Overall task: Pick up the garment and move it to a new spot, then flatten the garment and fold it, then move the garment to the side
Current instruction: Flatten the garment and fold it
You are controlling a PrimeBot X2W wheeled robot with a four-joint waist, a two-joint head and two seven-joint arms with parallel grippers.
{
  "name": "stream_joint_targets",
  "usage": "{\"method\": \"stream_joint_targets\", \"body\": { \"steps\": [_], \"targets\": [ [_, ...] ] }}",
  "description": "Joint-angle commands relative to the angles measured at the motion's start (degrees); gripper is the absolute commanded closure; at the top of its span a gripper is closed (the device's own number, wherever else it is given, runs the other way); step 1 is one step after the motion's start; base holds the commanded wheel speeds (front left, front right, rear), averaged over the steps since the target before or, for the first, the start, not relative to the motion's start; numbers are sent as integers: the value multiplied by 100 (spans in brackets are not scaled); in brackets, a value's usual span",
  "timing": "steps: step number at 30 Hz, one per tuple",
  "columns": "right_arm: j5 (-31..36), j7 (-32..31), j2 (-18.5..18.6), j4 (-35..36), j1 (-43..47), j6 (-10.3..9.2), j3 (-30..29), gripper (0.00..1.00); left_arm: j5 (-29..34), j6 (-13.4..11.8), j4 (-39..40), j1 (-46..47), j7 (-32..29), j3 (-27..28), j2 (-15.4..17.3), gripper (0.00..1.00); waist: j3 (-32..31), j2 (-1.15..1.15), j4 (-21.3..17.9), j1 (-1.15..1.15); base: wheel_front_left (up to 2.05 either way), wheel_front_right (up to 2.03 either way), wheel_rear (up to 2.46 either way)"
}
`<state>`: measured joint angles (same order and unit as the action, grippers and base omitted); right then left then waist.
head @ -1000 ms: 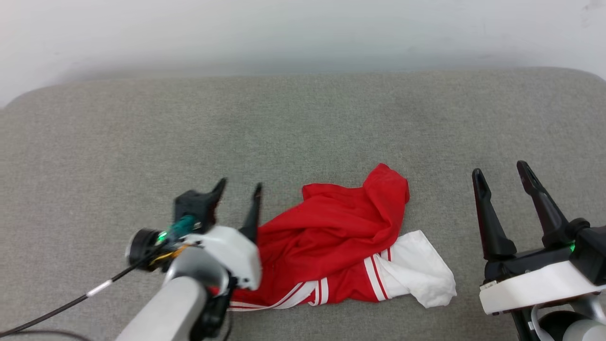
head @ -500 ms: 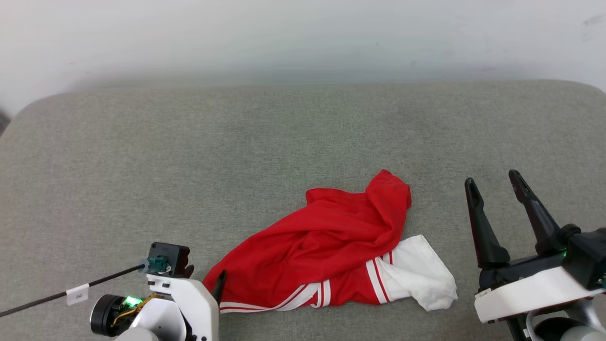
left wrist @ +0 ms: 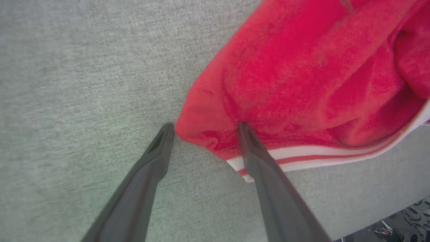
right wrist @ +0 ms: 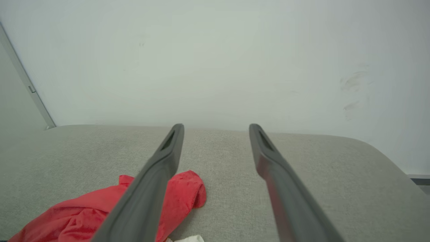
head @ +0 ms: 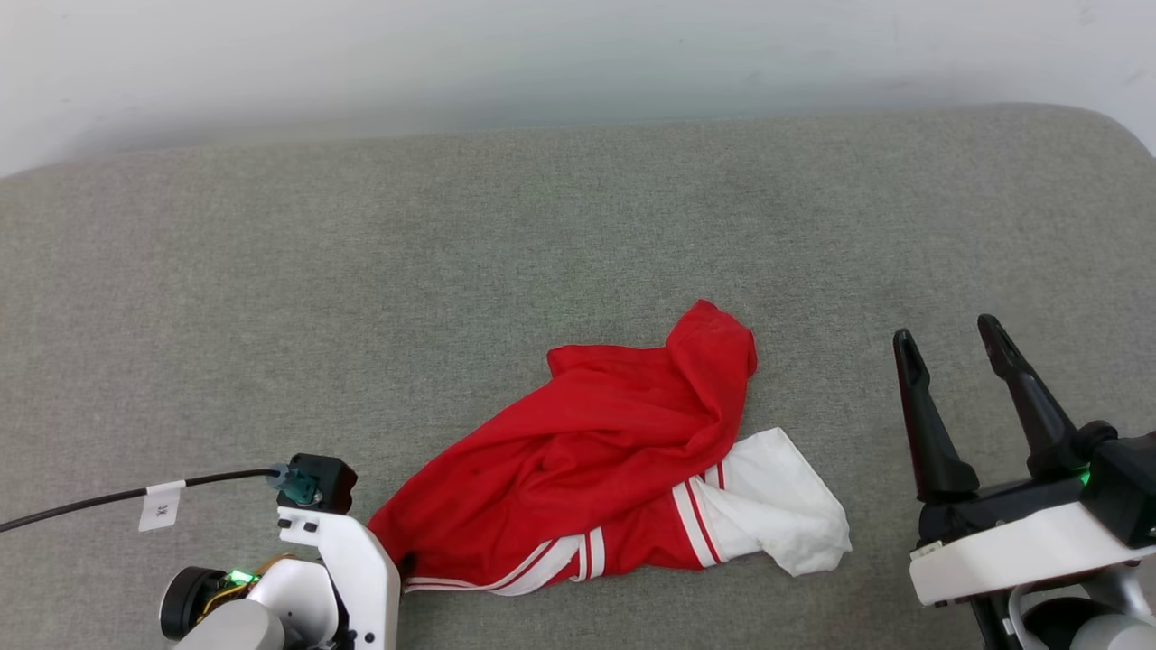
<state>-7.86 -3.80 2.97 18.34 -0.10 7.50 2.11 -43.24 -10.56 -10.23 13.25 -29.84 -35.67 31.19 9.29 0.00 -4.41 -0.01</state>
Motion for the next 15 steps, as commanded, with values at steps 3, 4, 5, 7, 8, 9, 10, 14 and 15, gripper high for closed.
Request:
{"method": "stream_joint_targets", "body": {
  "steps": [3,4,5,7,8,9,10,14,15],
  "targets": [
    [93,50,-16,-4,-94,-2,-33,0,74,34,-122,-33,118,-125,-121,100,-40,0,-4,1,0,0,0],
    [101,51,-16,-10,-90,-2,-36,0,131,-7,-88,38,261,-70,-119,100,-65,0,4,1,0,0,0],
    [111,42,-16,-15,-85,-2,-50,0,193,-18,-63,97,382,-32,-100,100,-96,0,17,1,0,0,0],
    [151,19,-16,-14,-75,-2,-68,0,319,-69,20,231,644,32,-137,100,-140,0,40,1,0,0,0],
    [161,8,-16,-19,-68,-2,-81,0,389,-92,55,280,761,33,-175,100,-159,0,51,1,0,0,0],
    [169,-5,-16,-22,-64,-2,-89,0,464,-111,89,348,892,49,-211,100,-174,0,58,1,0,0,0],
    [176,-6,-16,-28,-63,-2,-99,0,532,-131,111,410,960,28,-235,100,-188,0,62,1,0,0,0],
    [190,-28,-16,-50,-71,-2,-171,0,891,-184,328,825,1327,-53,-428,100,-193,0,55,1,0,0,0],
    [181,-29,-16,-62,-74,-2,-187,0,990,-194,376,936,1393,-95,-480,100,-183,0,41,1,0,0,0]
  ]
}}
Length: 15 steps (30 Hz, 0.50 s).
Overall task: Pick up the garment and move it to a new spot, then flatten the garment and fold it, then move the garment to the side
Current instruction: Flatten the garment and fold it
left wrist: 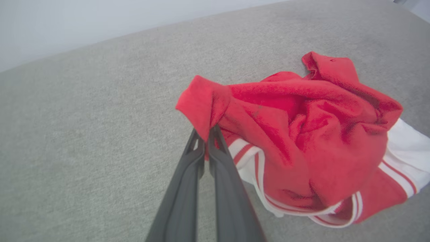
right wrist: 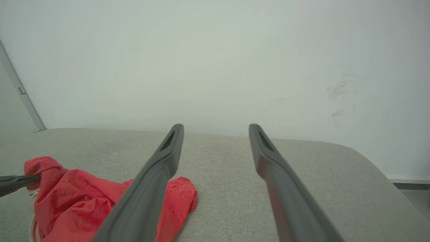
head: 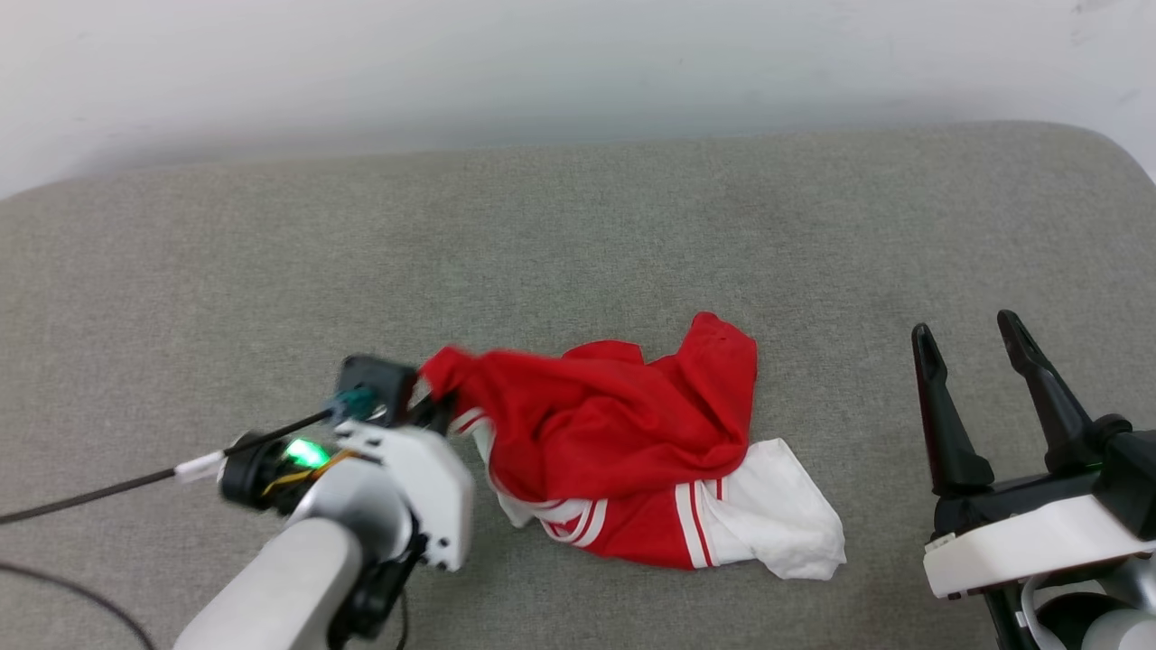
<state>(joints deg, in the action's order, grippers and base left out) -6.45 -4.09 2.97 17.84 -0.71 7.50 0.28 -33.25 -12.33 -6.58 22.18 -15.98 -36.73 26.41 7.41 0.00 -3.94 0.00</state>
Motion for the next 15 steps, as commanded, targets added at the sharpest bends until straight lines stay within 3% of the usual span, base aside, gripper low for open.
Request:
{"method": "stream_joint_targets", "body": {
  "steps": [1,7,15],
  "targets": [
    [30,3,-16,-25,-15,-2,-23,0,71,13,46,127,17,-81,-79,100,19,0,-21,0,0,0,0],
    [-95,42,-16,-89,-38,-2,-135,0,525,265,129,704,-20,-716,-625,100,222,0,-197,0,0,0,0],
    [-254,187,-16,-222,-98,-2,-162,0,779,991,-484,997,-427,-1799,-1229,100,622,0,-532,0,0,0,0]
  ]
}}
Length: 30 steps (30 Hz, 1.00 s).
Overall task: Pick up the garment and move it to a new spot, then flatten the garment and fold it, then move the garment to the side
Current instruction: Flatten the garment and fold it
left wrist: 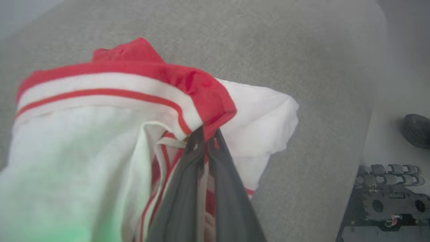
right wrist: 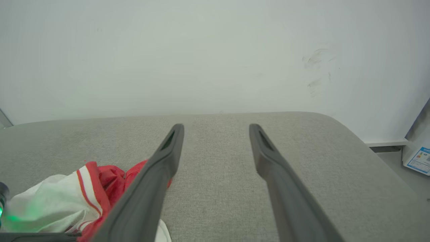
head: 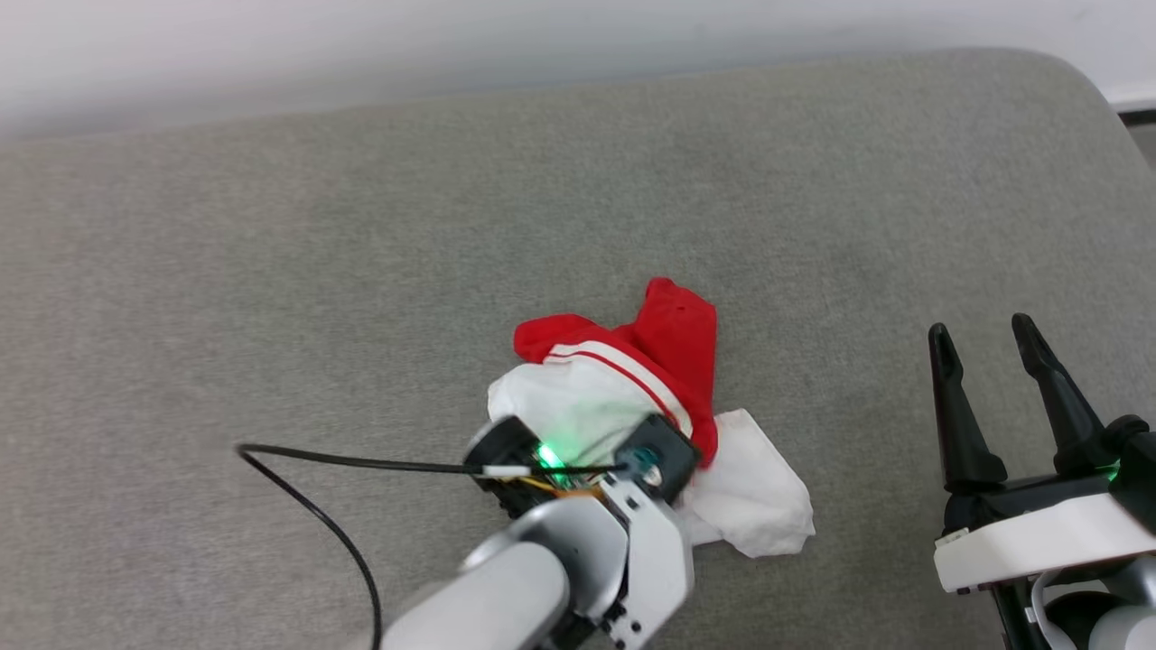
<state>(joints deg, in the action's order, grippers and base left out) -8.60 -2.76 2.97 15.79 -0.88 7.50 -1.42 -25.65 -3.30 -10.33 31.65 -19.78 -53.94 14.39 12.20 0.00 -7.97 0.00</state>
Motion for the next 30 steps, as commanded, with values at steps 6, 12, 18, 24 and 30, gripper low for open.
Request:
{"method": "stream_joint_targets", "body": {
  "steps": [6,12,18,24,30],
  "targets": [
    [-105,174,-17,-125,-133,-2,-31,0,27,331,-549,-28,71,-356,-209,0,235,0,-180,0,0,0,0],
    [-27,170,-17,-173,-129,-2,-43,0,73,45,-371,-100,879,-71,-203,0,62,0,13,0,0,0,0],
    [-15,135,-16,-176,-63,-2,-37,0,-84,-318,-45,-299,1196,336,-34,0,-97,0,174,0,0,0,0],
    [-50,114,-16,-139,-12,-2,-33,0,-279,-812,538,-501,1173,972,567,0,-132,0,292,0,0,0,0],
    [-97,136,-16,-193,84,-2,-38,0,-431,-1239,1004,-897,936,1357,1108,0,-319,0,296,0,0,0,0]
  ]
}}
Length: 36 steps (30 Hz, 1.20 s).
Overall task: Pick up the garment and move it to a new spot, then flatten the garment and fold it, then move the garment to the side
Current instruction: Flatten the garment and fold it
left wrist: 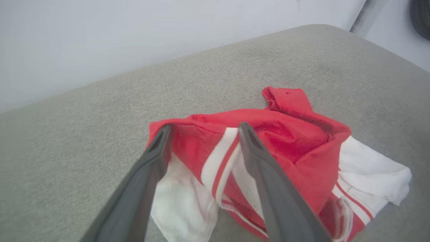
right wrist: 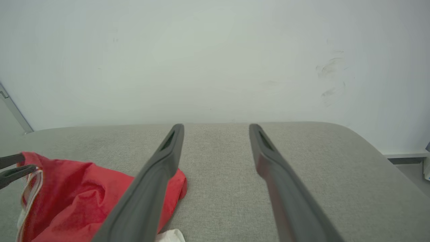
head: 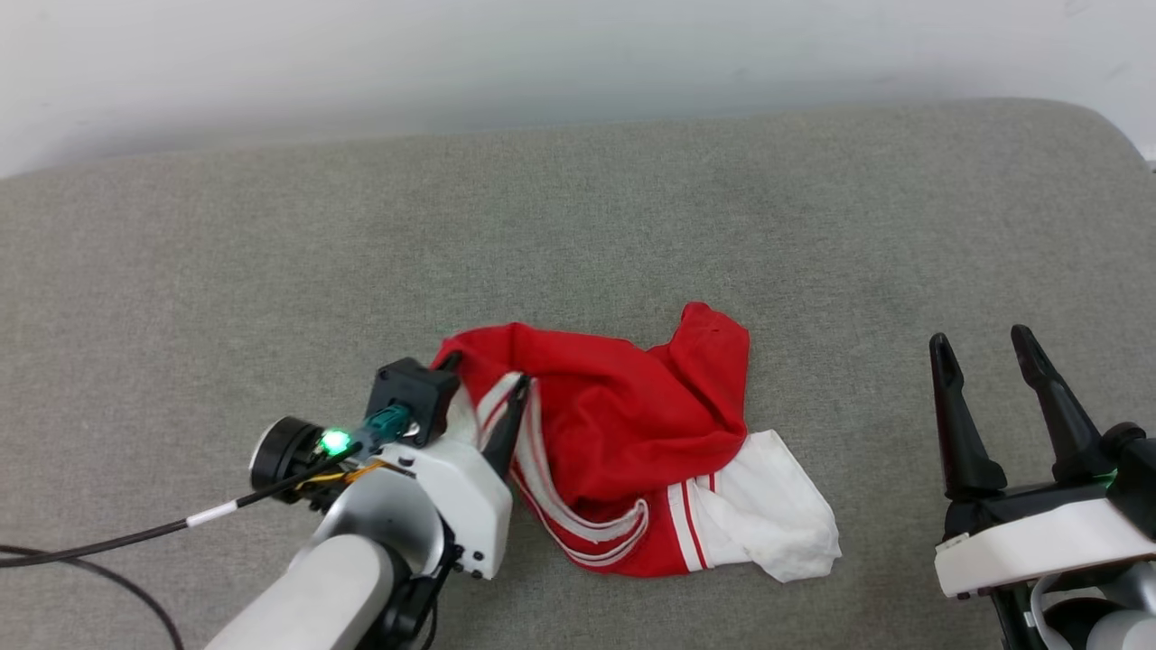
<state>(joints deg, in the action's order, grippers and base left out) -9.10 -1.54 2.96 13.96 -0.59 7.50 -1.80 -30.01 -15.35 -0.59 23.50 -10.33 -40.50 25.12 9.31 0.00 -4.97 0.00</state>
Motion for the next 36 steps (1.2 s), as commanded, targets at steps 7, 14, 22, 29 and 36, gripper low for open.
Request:
{"method": "stream_joint_targets", "body": {
  "steps": [7,14,22,29,36],
  "targets": [
    [-42,-16,-15,23,137,-2,25,0,-351,-448,262,-626,-211,439,428,0,-213,0,15,0,0,0,0],
    [-41,-43,-15,78,171,-2,15,0,-664,-658,285,-984,-139,842,628,0,-215,0,126,0,0,0,0],
    [26,-104,-16,174,-38,-2,90,0,-957,-98,-140,-320,-788,757,798,0,161,0,153,0,0,0,0],
    [-22,-25,-16,109,-242,-2,186,0,-1055,453,-792,465,-1852,433,968,0,608,0,-13,0,0,0,0],
    [-73,95,-15,-44,-330,-2,180,0,-1221,663,-1317,571,-2410,185,855,55,694,0,-142,0,0,0,0]
  ]
}}
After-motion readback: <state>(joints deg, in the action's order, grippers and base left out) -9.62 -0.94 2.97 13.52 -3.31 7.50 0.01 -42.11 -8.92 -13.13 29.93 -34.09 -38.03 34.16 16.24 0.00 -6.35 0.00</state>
